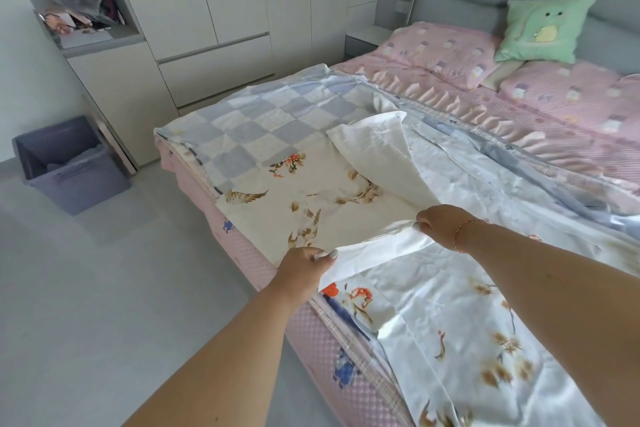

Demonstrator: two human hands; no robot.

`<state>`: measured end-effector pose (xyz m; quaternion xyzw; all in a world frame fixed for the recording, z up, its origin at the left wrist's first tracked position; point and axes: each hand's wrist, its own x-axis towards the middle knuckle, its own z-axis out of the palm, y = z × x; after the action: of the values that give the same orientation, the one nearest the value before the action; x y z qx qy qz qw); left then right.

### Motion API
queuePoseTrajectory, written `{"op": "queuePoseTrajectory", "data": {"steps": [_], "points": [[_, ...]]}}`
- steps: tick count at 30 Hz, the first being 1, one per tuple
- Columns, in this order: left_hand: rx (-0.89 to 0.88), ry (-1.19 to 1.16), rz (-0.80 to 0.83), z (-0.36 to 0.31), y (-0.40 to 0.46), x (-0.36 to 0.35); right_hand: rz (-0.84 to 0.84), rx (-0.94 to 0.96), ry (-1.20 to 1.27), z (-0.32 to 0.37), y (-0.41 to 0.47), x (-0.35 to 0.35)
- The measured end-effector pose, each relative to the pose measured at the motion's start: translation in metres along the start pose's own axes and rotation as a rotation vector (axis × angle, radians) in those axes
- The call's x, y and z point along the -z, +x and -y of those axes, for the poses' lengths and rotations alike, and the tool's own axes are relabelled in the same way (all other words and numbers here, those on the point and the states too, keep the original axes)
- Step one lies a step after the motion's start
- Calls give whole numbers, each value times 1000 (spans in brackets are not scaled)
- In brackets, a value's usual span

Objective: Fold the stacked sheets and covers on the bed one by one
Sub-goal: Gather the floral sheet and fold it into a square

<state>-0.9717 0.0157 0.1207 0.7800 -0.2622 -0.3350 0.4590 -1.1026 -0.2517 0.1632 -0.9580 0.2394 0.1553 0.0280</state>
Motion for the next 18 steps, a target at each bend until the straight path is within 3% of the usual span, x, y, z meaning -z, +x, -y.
{"op": "queuePoseTrajectory", "data": {"steps": [7,18], "points": [[47,-15,-17,-11,-33,-68,2,34,25,-53,-45,-34],[127,39,-202,-31,-110,-211,7,211,15,-146,-114,-85]]}}
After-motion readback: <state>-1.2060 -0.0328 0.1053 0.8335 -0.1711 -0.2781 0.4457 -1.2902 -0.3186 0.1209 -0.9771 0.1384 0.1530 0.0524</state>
